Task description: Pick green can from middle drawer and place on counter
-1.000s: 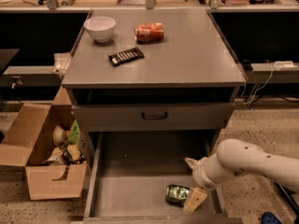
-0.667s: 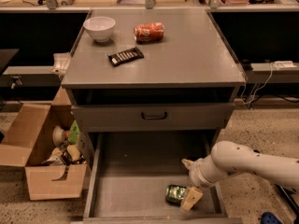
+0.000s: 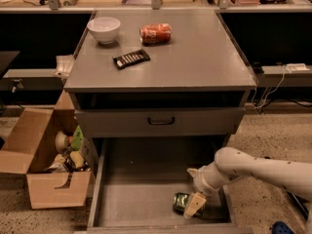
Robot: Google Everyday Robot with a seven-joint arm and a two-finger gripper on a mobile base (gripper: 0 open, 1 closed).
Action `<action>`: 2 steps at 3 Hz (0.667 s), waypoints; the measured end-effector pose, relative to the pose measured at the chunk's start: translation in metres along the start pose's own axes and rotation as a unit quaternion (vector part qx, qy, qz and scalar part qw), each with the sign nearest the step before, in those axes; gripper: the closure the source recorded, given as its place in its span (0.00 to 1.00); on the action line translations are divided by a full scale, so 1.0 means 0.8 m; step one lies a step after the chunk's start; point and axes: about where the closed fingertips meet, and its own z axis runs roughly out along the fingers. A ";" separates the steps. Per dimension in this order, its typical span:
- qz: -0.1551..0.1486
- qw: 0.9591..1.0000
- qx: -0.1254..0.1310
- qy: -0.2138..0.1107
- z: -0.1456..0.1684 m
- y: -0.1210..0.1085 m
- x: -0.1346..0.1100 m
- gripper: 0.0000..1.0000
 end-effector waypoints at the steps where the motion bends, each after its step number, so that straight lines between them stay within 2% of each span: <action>1: 0.031 0.999 -0.021 -0.005 0.034 -0.025 0.027 0.00; 2: 0.045 0.999 -0.029 -0.004 0.049 -0.036 0.042 0.00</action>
Offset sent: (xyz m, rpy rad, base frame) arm 0.0317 -0.0254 -0.0705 0.0257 0.1197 -0.0734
